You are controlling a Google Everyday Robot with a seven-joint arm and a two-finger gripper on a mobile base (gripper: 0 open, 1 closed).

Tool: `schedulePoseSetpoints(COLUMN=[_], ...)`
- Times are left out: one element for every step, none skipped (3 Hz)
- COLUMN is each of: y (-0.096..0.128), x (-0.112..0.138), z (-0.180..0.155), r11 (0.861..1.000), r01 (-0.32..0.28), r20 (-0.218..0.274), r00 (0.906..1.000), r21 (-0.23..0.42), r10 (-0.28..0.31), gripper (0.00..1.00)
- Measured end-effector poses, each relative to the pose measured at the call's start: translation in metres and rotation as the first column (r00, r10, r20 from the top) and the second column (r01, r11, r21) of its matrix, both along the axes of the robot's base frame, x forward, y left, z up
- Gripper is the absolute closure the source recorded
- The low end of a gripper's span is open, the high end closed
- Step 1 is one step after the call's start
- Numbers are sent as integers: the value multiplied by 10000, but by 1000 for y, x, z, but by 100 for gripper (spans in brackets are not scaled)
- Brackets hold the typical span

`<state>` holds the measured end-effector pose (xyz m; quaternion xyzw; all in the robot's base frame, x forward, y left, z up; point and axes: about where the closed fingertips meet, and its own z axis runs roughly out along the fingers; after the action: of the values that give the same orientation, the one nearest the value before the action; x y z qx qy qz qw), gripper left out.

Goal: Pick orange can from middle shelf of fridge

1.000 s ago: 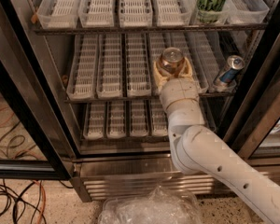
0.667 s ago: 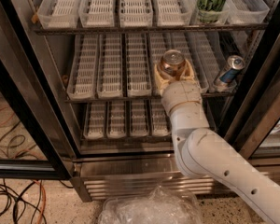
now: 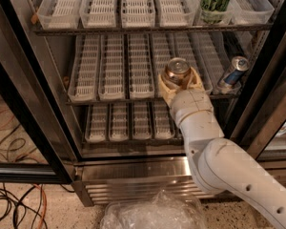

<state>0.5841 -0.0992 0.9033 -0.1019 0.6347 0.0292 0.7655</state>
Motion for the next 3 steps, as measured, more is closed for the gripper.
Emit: schedulePoseSetpoints(y=[-3,-6,-4], x=[-15,-29,-40], z=[-3,-7,-12], r11=[9966,9860,9661], r01=[-795,-1625,-2541], r20=[-463,-1028,-1559], r00=[9958,9821,9571], r21=[-196,-368,-458], r10=[785,1580,2443], gripper=[100,100,100])
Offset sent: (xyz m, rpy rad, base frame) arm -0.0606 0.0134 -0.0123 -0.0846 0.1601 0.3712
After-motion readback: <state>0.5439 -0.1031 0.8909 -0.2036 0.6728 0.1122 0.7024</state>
